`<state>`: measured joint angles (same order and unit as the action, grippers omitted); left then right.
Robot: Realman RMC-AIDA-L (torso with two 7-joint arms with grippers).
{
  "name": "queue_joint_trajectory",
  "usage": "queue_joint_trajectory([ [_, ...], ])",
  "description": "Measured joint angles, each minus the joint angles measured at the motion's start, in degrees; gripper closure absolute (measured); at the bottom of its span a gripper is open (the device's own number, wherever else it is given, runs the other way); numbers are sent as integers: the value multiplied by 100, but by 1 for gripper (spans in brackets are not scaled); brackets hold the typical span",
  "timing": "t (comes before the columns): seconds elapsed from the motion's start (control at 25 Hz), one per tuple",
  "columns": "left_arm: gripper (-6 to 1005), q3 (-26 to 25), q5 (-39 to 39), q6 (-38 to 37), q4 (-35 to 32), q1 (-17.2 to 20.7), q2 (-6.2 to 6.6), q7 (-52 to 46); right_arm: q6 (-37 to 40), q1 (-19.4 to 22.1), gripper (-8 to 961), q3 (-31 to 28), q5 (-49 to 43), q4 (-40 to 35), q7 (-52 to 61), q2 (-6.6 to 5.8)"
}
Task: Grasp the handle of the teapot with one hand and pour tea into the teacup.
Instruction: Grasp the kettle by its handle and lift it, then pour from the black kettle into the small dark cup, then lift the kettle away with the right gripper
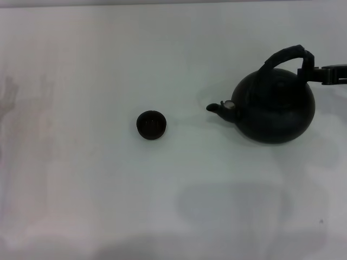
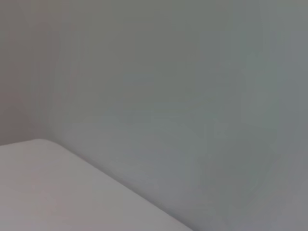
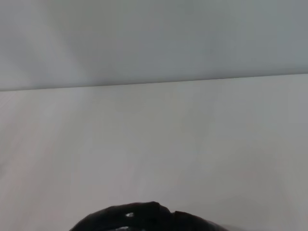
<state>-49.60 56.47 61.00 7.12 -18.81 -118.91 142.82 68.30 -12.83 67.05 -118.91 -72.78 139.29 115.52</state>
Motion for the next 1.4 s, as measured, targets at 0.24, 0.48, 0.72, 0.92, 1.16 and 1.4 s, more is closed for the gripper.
queue_joint_trajectory([
  [0.24,148,12,-6,68,0,31,0,0,5,-7,731,12,130,15,-5,-8],
  [0.48,148,12,-18,134,0,80,0,0,47,-209,744,20,147,-34,-21,-30],
  [0.72,150,11,-23,141,0,89,0,0,-71,-506,747,259,165,-147,-70,-28],
  [0.92,152,11,-23,141,4,78,0,0,-244,-888,746,543,165,-156,-87,-34],
  [1.16,153,12,-23,148,5,49,0,0,-919,-1067,747,1204,-73,-320,-140,-41],
  [1.4,153,7,-23,149,0,44,0,0,-1419,-1050,749,1781,-232,-559,-619,-40],
])
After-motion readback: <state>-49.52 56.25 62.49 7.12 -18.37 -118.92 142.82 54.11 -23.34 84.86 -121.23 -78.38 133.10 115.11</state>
